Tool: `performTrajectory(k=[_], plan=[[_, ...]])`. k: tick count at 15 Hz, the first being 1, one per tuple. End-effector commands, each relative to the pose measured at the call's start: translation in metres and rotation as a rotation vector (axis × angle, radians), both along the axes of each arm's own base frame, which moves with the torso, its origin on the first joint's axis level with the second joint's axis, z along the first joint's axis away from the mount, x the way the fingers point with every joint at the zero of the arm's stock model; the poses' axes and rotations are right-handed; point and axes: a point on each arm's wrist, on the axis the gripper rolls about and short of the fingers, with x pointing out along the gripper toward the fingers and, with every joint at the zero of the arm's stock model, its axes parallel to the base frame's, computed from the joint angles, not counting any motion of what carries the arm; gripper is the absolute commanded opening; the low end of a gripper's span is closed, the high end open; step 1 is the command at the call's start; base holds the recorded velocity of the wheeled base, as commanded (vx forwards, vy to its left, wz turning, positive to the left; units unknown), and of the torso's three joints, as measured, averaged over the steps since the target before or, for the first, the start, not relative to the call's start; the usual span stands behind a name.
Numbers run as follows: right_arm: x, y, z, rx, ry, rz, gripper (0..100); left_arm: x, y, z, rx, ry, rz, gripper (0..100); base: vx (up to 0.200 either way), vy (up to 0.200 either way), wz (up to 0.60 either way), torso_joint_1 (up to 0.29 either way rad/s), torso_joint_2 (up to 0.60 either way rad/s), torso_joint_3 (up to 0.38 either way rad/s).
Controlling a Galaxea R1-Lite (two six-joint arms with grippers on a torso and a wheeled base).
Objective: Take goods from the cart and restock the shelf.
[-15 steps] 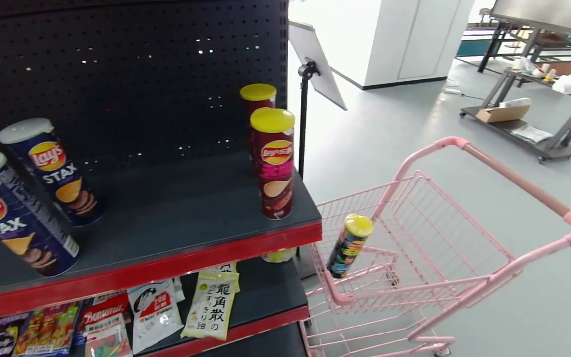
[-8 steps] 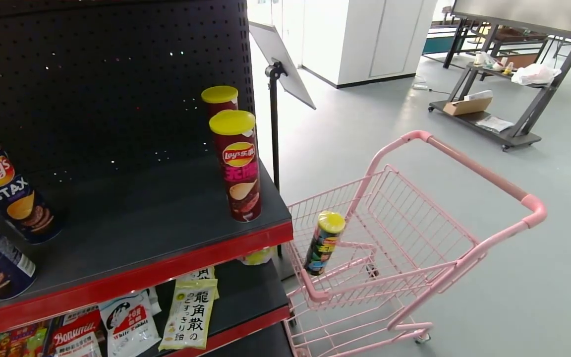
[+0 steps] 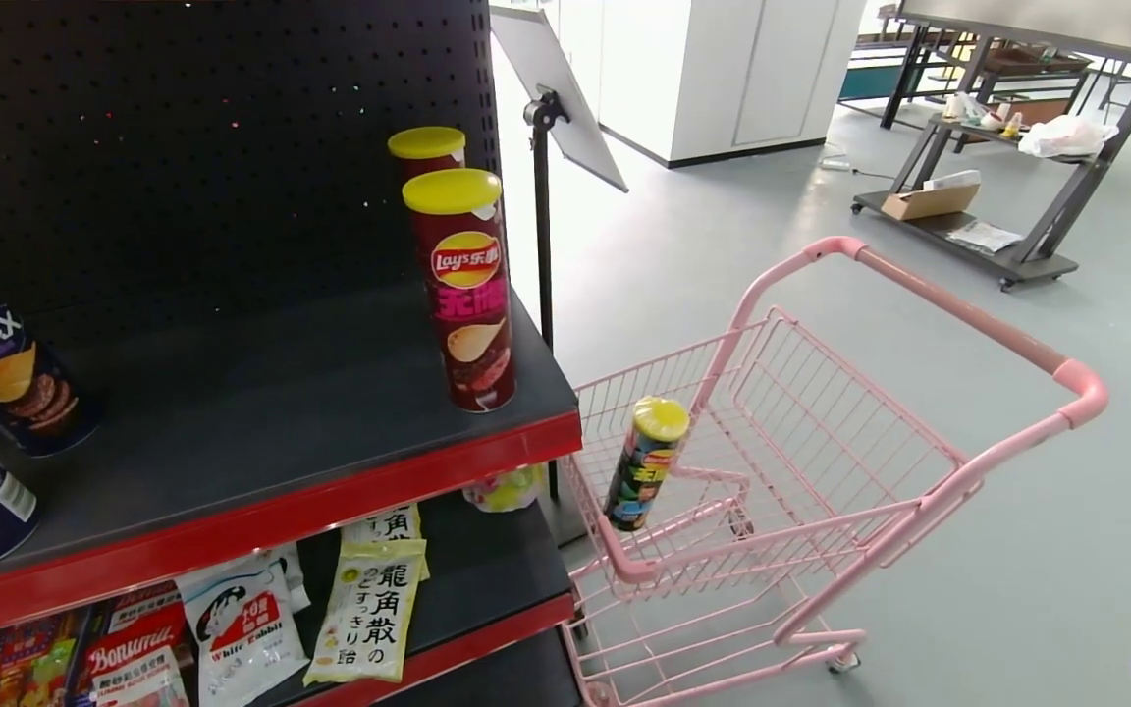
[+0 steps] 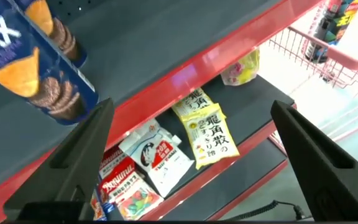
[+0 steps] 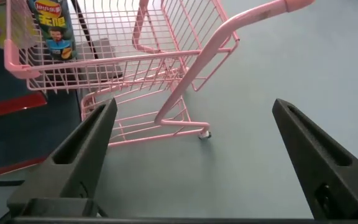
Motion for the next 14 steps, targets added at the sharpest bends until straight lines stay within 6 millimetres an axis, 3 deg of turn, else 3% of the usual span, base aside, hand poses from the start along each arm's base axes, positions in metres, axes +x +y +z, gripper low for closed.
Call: performTrajectory(k=[1, 12, 14], plan=[[0.000, 0.000, -0.001, 0.000, 0.004, 0.001, 100, -0.002, 0.000, 0.000, -0.003, -0.011, 0.001, 100, 0.000, 0.000, 0.00, -0.139, 0.37, 0.222], [0.005, 0.000, -0.009, -0.027, 0.075, 0.009, 100, -0.004, 0.001, 0.000, -0.006, -0.027, 0.004, 100, 0.000, 0.000, 0.00, -0.183, 0.49, 0.305], [0.019, 0.000, 0.004, -0.031, 0.092, 0.006, 100, -0.004, 0.001, 0.000, -0.007, -0.030, 0.004, 100, 0.000, 0.000, 0.00, -0.107, 0.30, 0.198]])
